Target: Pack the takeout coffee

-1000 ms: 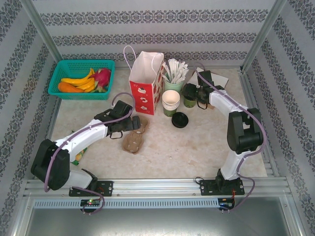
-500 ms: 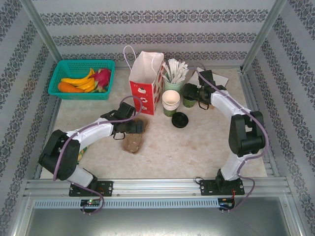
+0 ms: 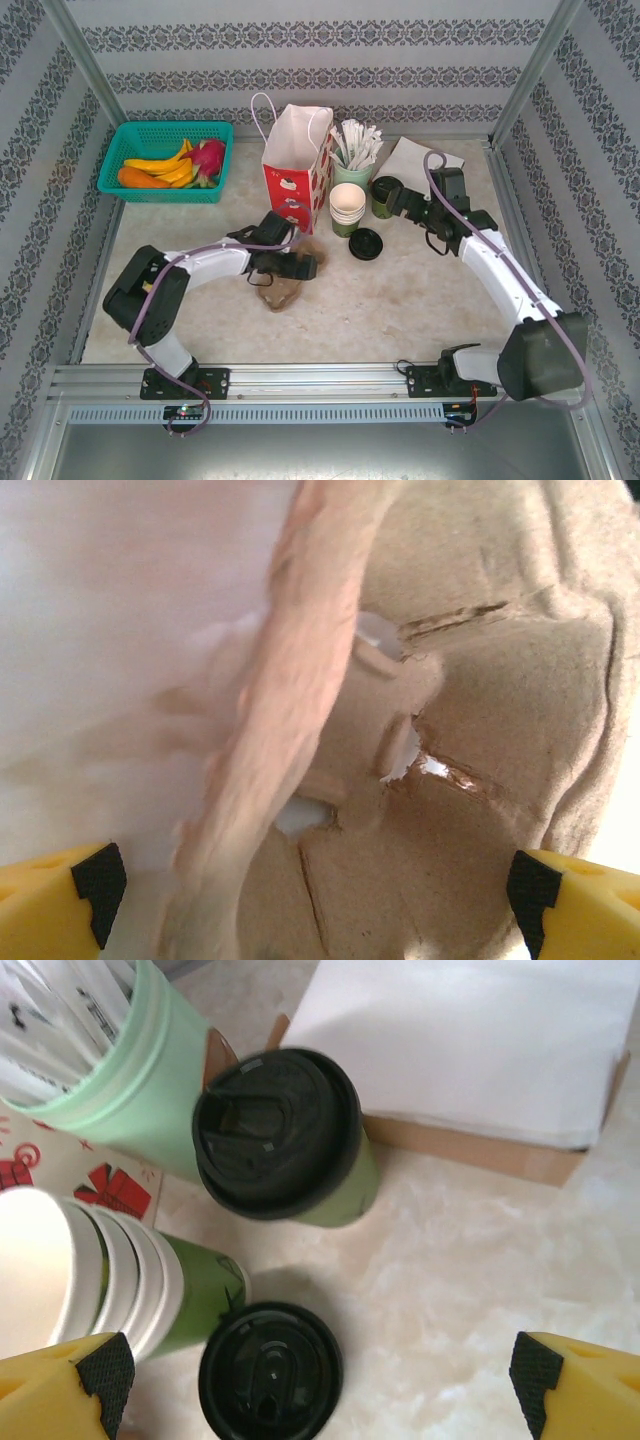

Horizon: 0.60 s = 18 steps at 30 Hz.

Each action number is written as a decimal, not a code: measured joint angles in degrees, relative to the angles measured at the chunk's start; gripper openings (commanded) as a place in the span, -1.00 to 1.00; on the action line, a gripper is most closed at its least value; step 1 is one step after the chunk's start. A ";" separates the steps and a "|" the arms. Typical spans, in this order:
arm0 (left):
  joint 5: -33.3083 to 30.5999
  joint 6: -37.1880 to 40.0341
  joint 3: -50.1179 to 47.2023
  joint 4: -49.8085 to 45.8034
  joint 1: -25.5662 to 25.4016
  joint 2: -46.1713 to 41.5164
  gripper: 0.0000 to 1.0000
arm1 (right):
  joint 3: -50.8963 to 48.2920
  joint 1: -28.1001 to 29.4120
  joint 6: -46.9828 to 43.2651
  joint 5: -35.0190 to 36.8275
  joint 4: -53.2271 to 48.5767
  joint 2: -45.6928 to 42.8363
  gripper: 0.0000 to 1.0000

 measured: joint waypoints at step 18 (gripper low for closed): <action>11.17 6.62 24.94 -9.25 -8.52 14.10 0.99 | -7.78 0.00 -1.14 0.46 -3.89 -10.05 0.96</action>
